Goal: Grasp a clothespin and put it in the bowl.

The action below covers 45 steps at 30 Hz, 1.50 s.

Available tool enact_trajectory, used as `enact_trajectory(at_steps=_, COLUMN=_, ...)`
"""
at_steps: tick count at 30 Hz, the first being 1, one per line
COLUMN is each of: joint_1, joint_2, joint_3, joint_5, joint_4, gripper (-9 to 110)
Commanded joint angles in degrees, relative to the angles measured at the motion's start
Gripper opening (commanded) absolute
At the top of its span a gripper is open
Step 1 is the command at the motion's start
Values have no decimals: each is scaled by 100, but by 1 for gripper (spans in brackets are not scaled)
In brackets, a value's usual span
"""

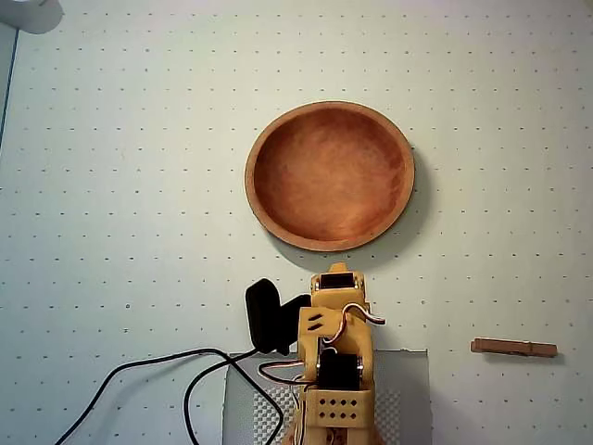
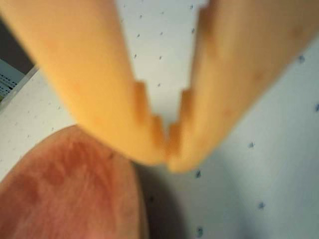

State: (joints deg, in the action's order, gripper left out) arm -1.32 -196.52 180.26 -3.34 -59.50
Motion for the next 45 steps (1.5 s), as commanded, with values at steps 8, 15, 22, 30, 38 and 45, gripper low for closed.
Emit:
enact_trajectory(at_steps=8, joint_1=-70, joint_2=-53, joint_3=-220, joint_5=-18, joint_4=0, gripper=-3)
enact_trajectory(at_steps=15, joint_1=-26, joint_2=-53, joint_3=-229, joint_5=-53, joint_4=-18, gripper=-3)
enact_trajectory(at_steps=22, joint_1=-62, joint_2=-9, joint_3=-747, joint_5=-158, joint_4=-79, gripper=-3)
enact_trajectory(at_steps=30, joint_1=-79, joint_2=536, joint_3=-3129, joint_5=-1995, joint_4=-703, gripper=-3)
enact_trajectory(at_steps=38, joint_1=-97, joint_2=3313, joint_3=-6434, joint_5=-3094, joint_4=-1327, gripper=-3)
enact_trajectory(at_steps=45, joint_1=-105, joint_2=5810, joint_3=-9343, joint_5=-3718, joint_4=-2927, gripper=-3)
